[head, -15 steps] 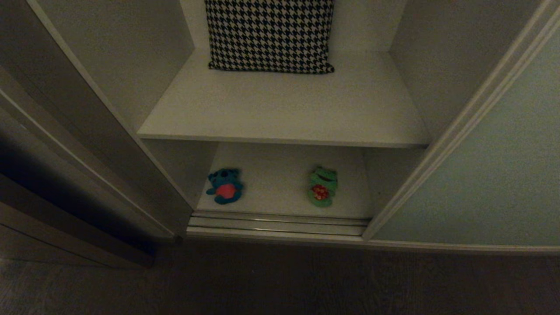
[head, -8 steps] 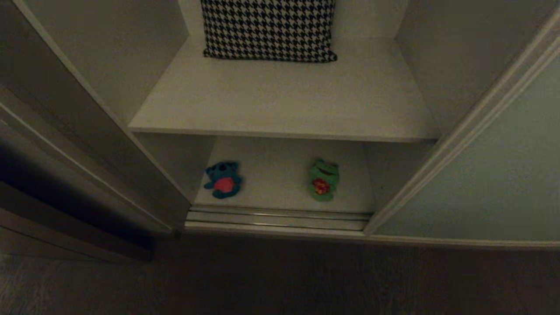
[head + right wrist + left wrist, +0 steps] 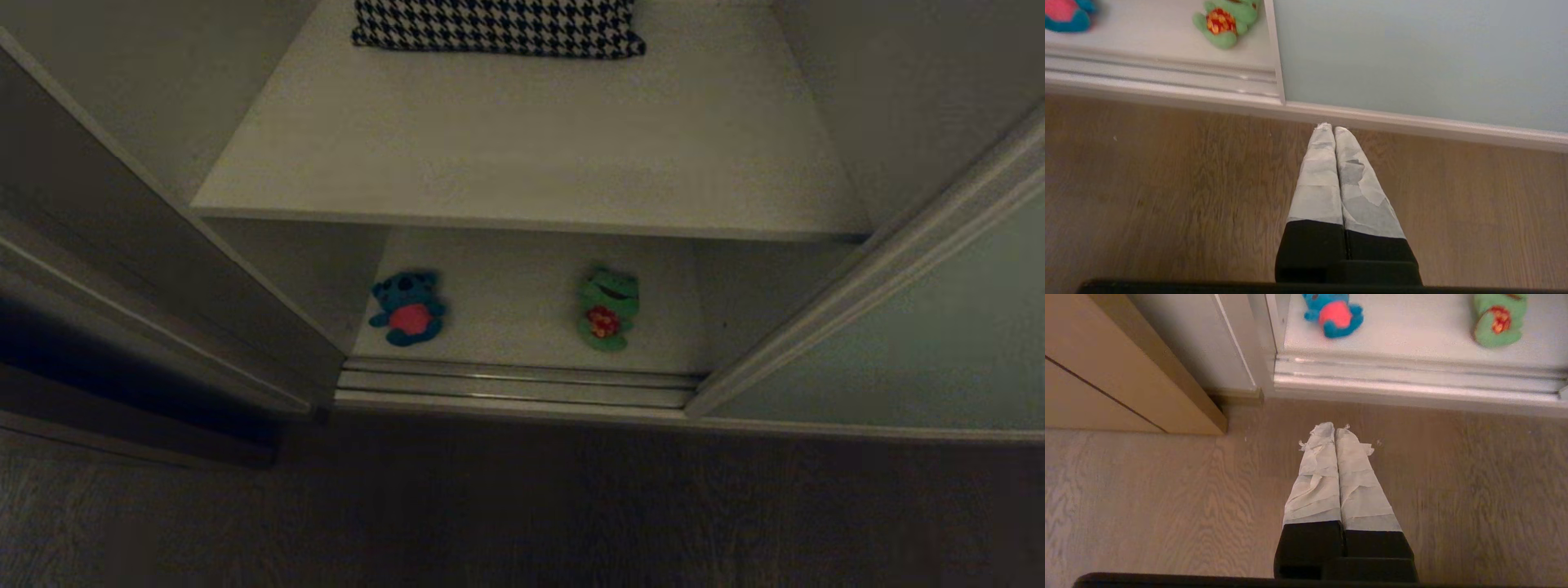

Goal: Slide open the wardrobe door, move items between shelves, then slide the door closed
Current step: Place the blue doll on the higher shelf

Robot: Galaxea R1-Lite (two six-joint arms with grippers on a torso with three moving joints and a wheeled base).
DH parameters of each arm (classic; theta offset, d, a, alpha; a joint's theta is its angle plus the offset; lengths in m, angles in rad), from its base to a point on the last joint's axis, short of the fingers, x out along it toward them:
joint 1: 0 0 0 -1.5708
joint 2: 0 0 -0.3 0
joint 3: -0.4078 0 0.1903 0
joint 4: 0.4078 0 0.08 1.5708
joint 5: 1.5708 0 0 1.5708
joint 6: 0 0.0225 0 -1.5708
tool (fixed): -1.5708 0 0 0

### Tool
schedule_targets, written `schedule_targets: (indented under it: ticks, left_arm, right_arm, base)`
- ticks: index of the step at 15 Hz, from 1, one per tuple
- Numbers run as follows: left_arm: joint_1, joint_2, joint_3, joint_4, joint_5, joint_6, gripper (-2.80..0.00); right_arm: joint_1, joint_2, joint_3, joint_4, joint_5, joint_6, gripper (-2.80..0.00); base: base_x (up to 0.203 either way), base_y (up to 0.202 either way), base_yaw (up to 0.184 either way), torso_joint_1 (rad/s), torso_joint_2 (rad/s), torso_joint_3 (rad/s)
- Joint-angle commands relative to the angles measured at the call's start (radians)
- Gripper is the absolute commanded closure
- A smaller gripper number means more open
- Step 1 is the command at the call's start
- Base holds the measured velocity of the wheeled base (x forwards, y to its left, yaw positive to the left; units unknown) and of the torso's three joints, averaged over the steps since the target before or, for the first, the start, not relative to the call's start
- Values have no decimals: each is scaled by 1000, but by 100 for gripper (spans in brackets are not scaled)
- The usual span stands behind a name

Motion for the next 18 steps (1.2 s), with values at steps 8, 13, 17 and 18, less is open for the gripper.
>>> schedule_targets:
  ticks: [8,13,17,18]
  left_arm:
    - [0,3,0,0,0,2,0]
    - [0,3,0,0,0,0,0]
    - [0,3,0,0,0,0,0]
    - [0,3,0,0,0,0,0]
  right_arm:
    - [0,-3,0,0,0,0,0]
    - [0,-3,0,0,0,0,0]
    - [0,-3,0,0,0,0,0]
    - [0,-3,0,0,0,0,0]
  base:
    - [0,0,0,3,3,-197]
    - [0,0,0,2,1,-197]
    - [0,0,0,6,2,-198]
    - [0,0,0,3,-2,-198]
